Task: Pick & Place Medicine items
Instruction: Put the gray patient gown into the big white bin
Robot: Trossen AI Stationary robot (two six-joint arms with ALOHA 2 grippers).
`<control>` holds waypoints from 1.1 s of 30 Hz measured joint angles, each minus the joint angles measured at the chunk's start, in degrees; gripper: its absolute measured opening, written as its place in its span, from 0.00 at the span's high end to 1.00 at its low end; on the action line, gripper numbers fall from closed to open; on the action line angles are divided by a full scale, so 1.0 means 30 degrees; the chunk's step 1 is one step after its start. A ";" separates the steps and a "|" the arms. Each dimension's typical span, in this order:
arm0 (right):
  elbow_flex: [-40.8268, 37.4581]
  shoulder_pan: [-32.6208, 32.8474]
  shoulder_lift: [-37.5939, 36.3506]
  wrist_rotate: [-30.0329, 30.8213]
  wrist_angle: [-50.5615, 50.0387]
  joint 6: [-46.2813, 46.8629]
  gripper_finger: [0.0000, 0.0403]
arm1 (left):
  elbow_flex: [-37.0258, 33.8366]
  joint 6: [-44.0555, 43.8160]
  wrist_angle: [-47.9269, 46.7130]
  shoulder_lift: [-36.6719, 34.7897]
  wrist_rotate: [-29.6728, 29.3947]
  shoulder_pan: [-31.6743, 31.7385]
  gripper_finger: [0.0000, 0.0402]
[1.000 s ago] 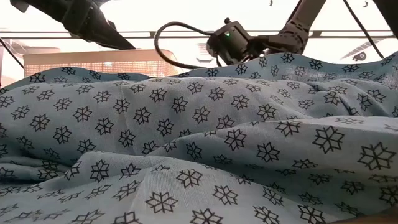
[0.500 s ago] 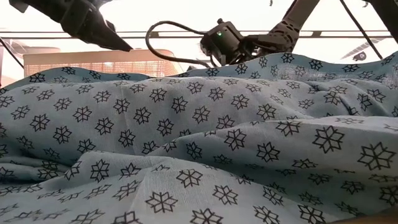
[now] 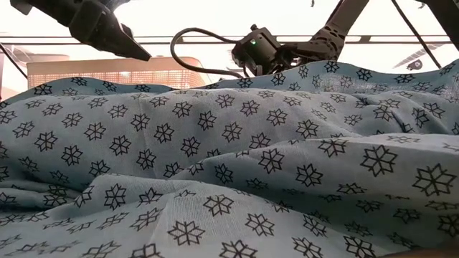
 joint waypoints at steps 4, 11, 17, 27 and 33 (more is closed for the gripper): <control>0.0096 0.0000 0.0000 -0.0008 -0.0034 0.0014 0.01 | 0.0000 0.0000 0.0000 0.0000 0.0000 0.0002 0.20; 0.0211 0.0015 0.0000 -0.0019 -0.0055 0.0017 0.01 | 0.0000 0.0000 0.0007 -0.0007 0.0000 -0.0005 0.20; 0.0168 0.0015 0.0000 -0.0085 0.0015 0.0977 0.01 | 0.0000 0.0000 0.0007 -0.0007 0.0000 -0.0005 0.20; 0.0219 0.0015 0.0000 -0.0256 0.0125 0.1178 0.01 | 0.0000 0.0000 0.0007 -0.0004 0.0000 -0.0004 0.20; 0.0233 0.0015 -0.0010 -0.1504 0.0219 0.1638 0.01 | 0.0000 0.0000 0.0000 -0.0007 0.0000 0.0002 0.20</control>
